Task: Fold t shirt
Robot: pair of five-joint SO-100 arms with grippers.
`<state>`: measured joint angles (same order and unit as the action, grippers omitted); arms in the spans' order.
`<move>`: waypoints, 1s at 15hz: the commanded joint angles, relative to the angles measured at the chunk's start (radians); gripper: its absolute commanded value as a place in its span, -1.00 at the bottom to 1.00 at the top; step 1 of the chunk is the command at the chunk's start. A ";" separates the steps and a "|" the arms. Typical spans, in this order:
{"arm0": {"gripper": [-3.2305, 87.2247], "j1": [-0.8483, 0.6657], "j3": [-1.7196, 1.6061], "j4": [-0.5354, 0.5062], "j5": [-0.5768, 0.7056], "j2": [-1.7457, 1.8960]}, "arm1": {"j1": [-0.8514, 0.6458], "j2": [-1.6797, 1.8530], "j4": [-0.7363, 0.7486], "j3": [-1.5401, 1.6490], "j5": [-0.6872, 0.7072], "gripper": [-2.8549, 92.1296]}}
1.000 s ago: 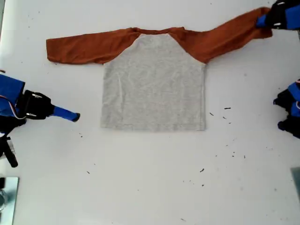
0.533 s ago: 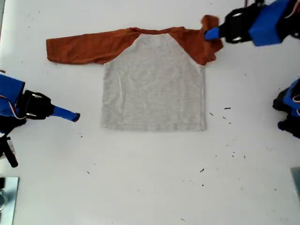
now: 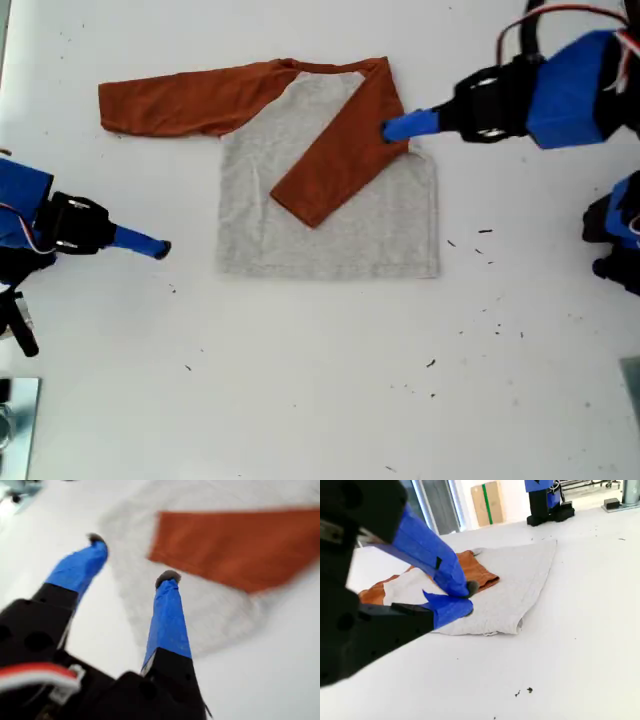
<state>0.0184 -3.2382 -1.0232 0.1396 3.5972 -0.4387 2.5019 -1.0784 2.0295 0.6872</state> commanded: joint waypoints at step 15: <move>-0.93 -0.209 1.158 -0.474 -0.387 -1.319 | 0.023 0.977 -0.311 1.052 -0.213 -0.87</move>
<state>-0.0476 -2.1660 -1.4312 -0.3421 2.2795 -0.4157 3.4668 -1.3883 3.0357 0.4663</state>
